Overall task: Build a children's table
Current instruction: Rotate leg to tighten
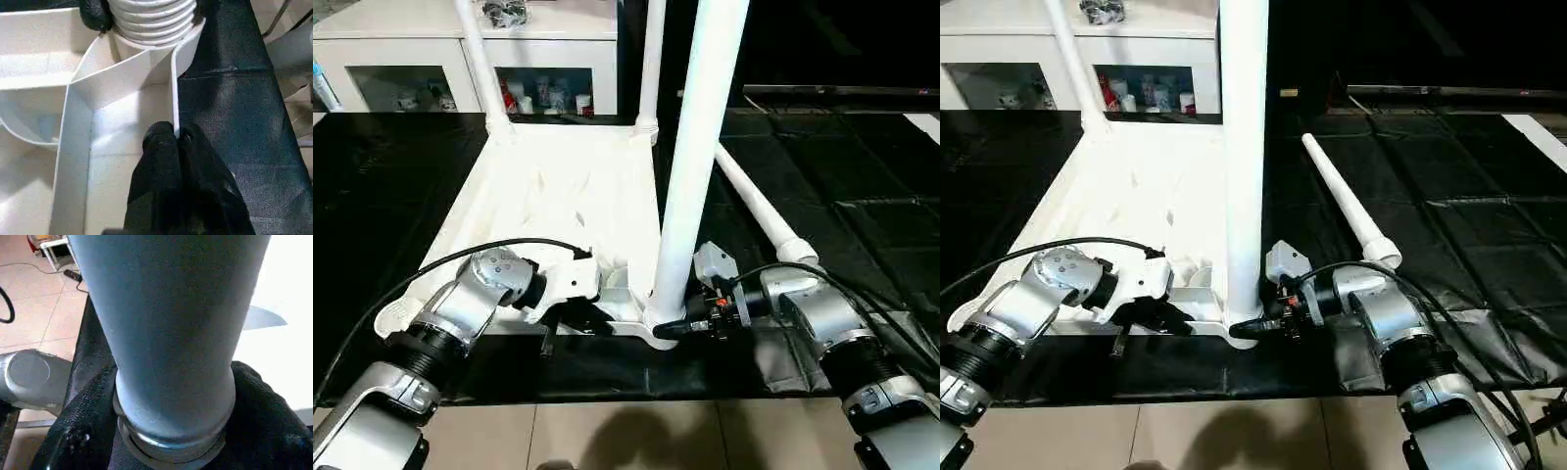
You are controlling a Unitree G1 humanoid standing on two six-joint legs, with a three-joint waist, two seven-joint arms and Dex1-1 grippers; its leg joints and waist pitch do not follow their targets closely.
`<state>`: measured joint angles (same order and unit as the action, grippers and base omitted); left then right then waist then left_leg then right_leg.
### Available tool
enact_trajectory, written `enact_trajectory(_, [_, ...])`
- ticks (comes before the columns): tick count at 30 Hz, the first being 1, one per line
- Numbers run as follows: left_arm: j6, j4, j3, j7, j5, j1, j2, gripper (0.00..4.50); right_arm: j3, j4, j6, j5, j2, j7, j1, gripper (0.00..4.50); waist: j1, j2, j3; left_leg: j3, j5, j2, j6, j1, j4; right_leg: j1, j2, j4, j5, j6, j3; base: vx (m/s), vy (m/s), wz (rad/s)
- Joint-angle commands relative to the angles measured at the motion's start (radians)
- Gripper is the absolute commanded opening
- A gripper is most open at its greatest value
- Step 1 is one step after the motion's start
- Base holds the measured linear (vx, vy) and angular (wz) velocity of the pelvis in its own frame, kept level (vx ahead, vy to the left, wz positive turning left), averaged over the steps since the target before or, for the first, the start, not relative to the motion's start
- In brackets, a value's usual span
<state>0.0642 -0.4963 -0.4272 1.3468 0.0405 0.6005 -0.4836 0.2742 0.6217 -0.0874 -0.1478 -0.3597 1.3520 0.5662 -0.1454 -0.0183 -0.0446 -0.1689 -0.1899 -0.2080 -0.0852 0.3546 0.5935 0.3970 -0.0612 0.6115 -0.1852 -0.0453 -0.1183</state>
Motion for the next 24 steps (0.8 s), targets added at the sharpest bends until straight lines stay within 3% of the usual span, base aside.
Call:
enact_trajectory(1, [0.082,-0.012,0.0,-0.046,-0.005,0.007,0.042,0.0,-0.046,-0.056,-0.048,-0.052,0.035,-0.054,-0.033,2.75,0.005,0.001,0.064,0.004,-0.138,-0.035,0.06,-0.006,-0.061,-0.055,-0.089,-0.081,-0.245,-0.141,0.067,0.0,0.0,0.0])
enact_trajectory(3, [0.164,-0.001,0.045,-0.134,-0.029,0.007,0.085,0.0,-0.077,-0.106,-0.087,-0.071,0.083,-0.163,-0.086,2.75,0.007,0.001,0.063,0.005,-0.15,-0.035,0.049,-0.005,-0.063,-0.055,-0.091,-0.083,-0.266,-0.137,0.067,0.0,0.0,0.0])
enact_trajectory(4, [0.234,0.019,0.077,-0.201,-0.044,0.005,0.117,0.0,-0.083,-0.125,-0.101,-0.047,0.127,-0.278,-0.119,2.74,0.011,0.002,0.06,0.006,-0.169,-0.034,0.038,-0.007,-0.067,-0.056,-0.09,-0.086,-0.303,-0.126,0.065,0.0,0.0,0.0])
enact_trajectory(5, [0.236,0.02,0.078,-0.204,-0.044,0.005,0.118,0.0,-0.084,-0.125,-0.1,-0.046,0.129,-0.282,-0.119,2.74,0.013,0.003,0.059,0.008,-0.174,-0.033,0.032,-0.006,-0.069,-0.057,-0.094,-0.088,-0.321,-0.12,0.064,0.0,0.0,0.0])
enact_trajectory(6, [0.279,0.035,0.098,-0.266,-0.041,0.005,0.142,0.0,-0.102,-0.109,-0.099,-0.023,0.183,-0.411,-0.125,2.74,0.018,-0.003,0.059,0.01,-0.191,-0.03,0.02,-0.01,-0.07,-0.057,-0.095,-0.095,-0.363,-0.108,0.063,0.0,0.0,0.0])
enact_trajectory(7, [0.3,0.045,0.104,-0.292,-0.038,0.005,0.154,0.0,-0.123,-0.094,-0.114,-0.028,0.216,-0.473,-0.12,2.74,0.034,0.0,0.054,0.014,-0.21,-0.025,0.008,-0.001,-0.075,-0.061,-0.094,-0.1,-0.416,-0.092,0.056,0.0,0.0,0.0])
enact_trajectory(10, [0.346,0.062,0.124,-0.347,-0.036,0.007,0.184,0.0,-0.163,-0.059,-0.13,-0.039,0.278,-0.591,-0.099,2.74,0.055,0.0,0.056,0.014,-0.211,-0.018,0.012,-0.002,-0.07,-0.061,-0.095,-0.112,-0.462,-0.063,0.055,0.0,0.0,0.0])
enact_trajectory(11, [0.409,0.081,0.151,-0.418,-0.028,0.015,0.23,0.0,-0.208,-0.011,-0.134,-0.039,0.346,-0.73,-0.061,2.74,0.061,-0.001,0.056,0.014,-0.204,-0.016,0.019,0.001,-0.068,-0.061,-0.094,-0.113,-0.457,-0.064,0.054,0.0,0.0,0.0])
enact_trajectory(13, [0.457,0.093,0.176,-0.488,-0.021,0.024,0.27,0.0,-0.233,0.022,-0.126,-0.024,0.391,-0.825,-0.029,2.74,0.081,-0.002,0.057,0.015,-0.194,-0.014,0.012,0.003,-0.068,-0.06,-0.09,-0.111,-0.435,-0.077,0.051,0.0,0.0,0.0])
enact_trajectory(15, [0.493,0.103,0.196,-0.546,-0.02,0.03,0.3,0.0,-0.24,0.05,-0.111,-0.005,0.415,-0.891,-0.001,2.74,0.086,-0.005,0.059,0.015,-0.177,-0.015,0.023,0.002,-0.066,-0.058,-0.088,-0.109,-0.393,-0.087,0.053,0.0,0.0,0.0])
enact_trajectory(16, [0.516,0.11,0.21,-0.605,-0.015,0.037,0.33,0.0,-0.228,0.074,-0.084,0.031,0.427,-0.934,0.028,2.74,0.09,0.002,0.06,0.013,-0.173,-0.017,0.031,0.002,-0.065,-0.058,-0.086,-0.104,-0.359,-0.1,0.055,0.0,0.0,0.0])
enact_trajectory(17, [0.516,0.11,0.21,-0.605,-0.015,0.037,0.33,0.0,-0.228,0.074,-0.084,0.031,0.427,-0.934,0.028,2.74,0.089,-0.001,0.064,0.013,-0.147,-0.017,0.038,0.005,-0.063,-0.061,-0.087,-0.097,-0.307,-0.118,0.058,0.0,0.0,0.0])
enact_trajectory(18, [0.525,0.118,0.219,-0.629,-0.021,0.038,0.346,0.0,-0.227,0.067,-0.08,0.033,0.432,-0.932,0.031,3.3,0.088,-0.001,0.066,0.012,-0.134,-0.016,0.045,0.006,-0.062,-0.061,-0.086,-0.095,-0.278,-0.124,0.059,0.0,0.0,0.0])
enact_trajectory(19, [0.526,0.119,0.219,-0.63,-0.022,0.038,0.347,0.0,-0.227,0.066,-0.08,0.033,0.431,-0.932,0.031,3.3,0.086,-0.002,0.068,0.01,-0.111,-0.017,0.058,0.006,-0.059,-0.061,-0.084,-0.089,-0.222,-0.139,0.061,0.0,0.0,0.0])
enact_trajectory(20, [0.521,0.122,0.215,-0.628,-0.022,0.035,0.347,0.0,-0.223,0.056,-0.08,0.035,0.426,-0.92,0.023,3.44,0.083,0.006,0.071,0.008,-0.081,-0.017,0.073,0.011,-0.057,-0.065,-0.084,-0.079,-0.165,-0.154,0.062,0.0,0.0,0.0])
enact_trajectory(24, [0.521,0.137,0.207,-0.625,-0.014,0.023,0.343,0.0,-0.23,0.052,-0.074,0.036,0.422,-0.903,0.011,3.76,0.076,0.004,0.071,0.007,-0.048,-0.019,0.1,0.012,-0.057,-0.065,-0.085,-0.073,-0.101,-0.167,0.063,0.0,0.0,0.0])
